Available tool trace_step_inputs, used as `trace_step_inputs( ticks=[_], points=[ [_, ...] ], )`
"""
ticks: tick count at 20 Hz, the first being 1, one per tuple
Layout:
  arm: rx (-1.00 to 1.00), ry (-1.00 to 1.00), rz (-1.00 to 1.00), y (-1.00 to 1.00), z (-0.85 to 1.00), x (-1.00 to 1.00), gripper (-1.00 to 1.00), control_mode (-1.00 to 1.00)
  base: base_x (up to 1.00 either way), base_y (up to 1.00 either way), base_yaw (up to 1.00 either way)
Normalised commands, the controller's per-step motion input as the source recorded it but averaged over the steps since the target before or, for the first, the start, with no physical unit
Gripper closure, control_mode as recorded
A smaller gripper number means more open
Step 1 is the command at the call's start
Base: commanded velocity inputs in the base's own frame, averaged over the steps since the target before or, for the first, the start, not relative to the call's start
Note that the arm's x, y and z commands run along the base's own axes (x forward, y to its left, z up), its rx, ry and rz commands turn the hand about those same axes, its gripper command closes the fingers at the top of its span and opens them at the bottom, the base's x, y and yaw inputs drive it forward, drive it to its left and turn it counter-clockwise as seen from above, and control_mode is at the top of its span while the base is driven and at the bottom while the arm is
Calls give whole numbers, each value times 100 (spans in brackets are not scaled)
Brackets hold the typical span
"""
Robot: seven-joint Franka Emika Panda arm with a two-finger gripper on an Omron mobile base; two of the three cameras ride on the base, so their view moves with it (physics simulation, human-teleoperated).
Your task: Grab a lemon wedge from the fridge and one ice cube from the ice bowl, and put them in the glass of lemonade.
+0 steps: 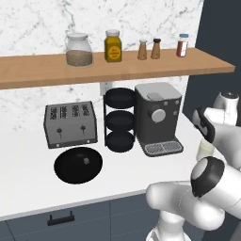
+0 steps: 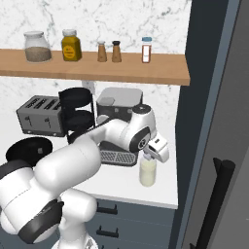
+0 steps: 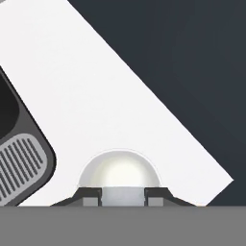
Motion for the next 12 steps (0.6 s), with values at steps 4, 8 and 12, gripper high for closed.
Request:
trace_step_inputs(
  ticks=[4,8,12],
  points=[
    [0,0,0,0,0,2,100,-100,0,0,0],
    [0,0,0,0,0,0,100,-100,0,0,0],
    [0,0,0,0,0,0,-100,-100,0,0,0]
  ],
)
